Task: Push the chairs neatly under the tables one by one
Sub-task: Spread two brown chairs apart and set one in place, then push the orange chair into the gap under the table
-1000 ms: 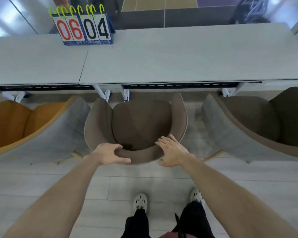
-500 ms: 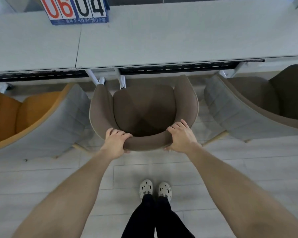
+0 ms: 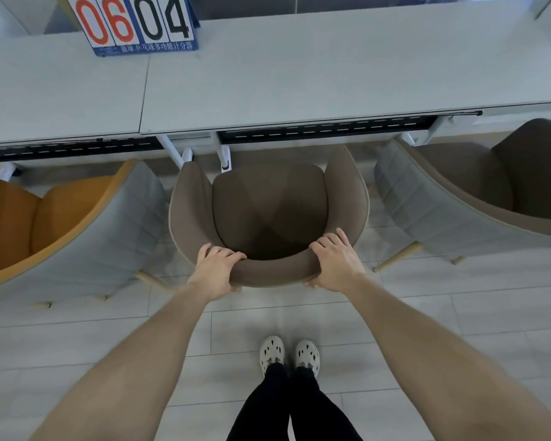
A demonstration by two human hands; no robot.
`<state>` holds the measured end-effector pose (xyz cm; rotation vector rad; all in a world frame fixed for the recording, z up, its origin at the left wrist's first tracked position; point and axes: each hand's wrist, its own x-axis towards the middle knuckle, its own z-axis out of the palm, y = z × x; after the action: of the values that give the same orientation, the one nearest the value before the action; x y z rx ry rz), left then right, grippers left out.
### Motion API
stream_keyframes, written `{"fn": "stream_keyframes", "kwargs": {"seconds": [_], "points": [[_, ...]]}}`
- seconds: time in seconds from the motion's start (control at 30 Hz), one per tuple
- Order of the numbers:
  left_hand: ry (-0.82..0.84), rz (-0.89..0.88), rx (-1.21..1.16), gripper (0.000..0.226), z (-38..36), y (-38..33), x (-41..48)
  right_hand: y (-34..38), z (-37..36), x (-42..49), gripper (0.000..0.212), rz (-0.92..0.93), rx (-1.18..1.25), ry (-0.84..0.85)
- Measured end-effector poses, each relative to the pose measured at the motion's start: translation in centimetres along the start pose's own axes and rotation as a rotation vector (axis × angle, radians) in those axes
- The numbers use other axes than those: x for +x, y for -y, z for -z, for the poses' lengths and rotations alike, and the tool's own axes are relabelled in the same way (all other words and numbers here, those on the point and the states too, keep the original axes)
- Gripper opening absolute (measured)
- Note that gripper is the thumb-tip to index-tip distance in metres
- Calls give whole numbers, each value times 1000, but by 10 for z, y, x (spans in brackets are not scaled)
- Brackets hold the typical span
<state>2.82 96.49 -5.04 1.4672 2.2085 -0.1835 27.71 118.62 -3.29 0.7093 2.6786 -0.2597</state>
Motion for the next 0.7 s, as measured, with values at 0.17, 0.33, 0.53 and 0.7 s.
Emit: {"fn": "stream_keyframes", "kwargs": {"seconds": [0.17, 0.33, 0.53, 0.7], "points": [[-5, 1, -49, 101, 21, 8, -18, 13, 16, 2, 135, 12, 39, 177], [-88, 114, -113, 89, 47, 74, -62, 86, 44, 21, 119, 66, 196, 182], [-75, 266, -156, 78, 54, 205, -118, 211, 70, 68, 80, 174, 195, 42], [-132, 264, -160, 77, 59, 328, -154, 334, 77, 116, 71, 155, 176, 11]]}}
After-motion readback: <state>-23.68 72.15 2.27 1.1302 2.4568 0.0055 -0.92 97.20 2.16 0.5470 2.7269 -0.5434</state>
